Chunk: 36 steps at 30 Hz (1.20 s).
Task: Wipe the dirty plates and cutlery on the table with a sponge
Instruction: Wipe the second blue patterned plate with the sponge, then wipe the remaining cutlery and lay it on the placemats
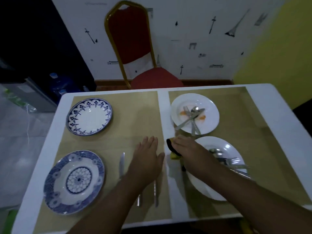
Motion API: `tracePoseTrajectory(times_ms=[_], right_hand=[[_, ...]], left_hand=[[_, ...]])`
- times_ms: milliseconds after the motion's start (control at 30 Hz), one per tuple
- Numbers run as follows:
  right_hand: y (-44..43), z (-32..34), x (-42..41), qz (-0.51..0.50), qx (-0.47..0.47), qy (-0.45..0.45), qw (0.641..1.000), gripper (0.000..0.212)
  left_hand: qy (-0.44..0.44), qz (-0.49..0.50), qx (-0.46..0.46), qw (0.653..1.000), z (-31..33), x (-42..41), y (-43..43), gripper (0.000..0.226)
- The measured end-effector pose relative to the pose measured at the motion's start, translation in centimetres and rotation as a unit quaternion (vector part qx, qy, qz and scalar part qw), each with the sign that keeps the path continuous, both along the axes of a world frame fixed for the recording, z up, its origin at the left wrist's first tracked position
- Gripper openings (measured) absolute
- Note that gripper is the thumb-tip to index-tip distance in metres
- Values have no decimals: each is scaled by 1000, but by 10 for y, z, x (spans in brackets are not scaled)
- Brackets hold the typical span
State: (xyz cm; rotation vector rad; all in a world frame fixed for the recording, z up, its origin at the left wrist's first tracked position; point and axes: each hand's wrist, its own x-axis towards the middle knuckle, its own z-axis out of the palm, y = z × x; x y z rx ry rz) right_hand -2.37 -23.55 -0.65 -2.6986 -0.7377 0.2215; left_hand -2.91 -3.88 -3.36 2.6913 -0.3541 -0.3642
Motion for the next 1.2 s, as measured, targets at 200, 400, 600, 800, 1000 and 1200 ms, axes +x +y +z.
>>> tracePoseTrajectory(times_ms=[200,400,600,800,1000,1200], right_hand=[[-99,-18,-61,-63,-39,31,997,97],[-143,-23,-96,-122,-12,22,992,84],[-149,-32,-100,-162,24,38,986,86],[-150,-31,-100,-212,64,98,970,95],[-144,-34,-109,-235,95,112,961,90],[-134,-33,-106,-266,162,95,946,69]], left_hand=[[13,-56,-21,998,-4,-45,-96,60],[7,-92,-13,996,-19,-65,-130,53],[-45,-60,28,997,-35,-39,-135,26],[-72,-74,56,993,-45,-16,-138,10],[2,-71,71,995,-39,-11,-139,14],[170,-8,-49,984,-24,-14,-121,8]])
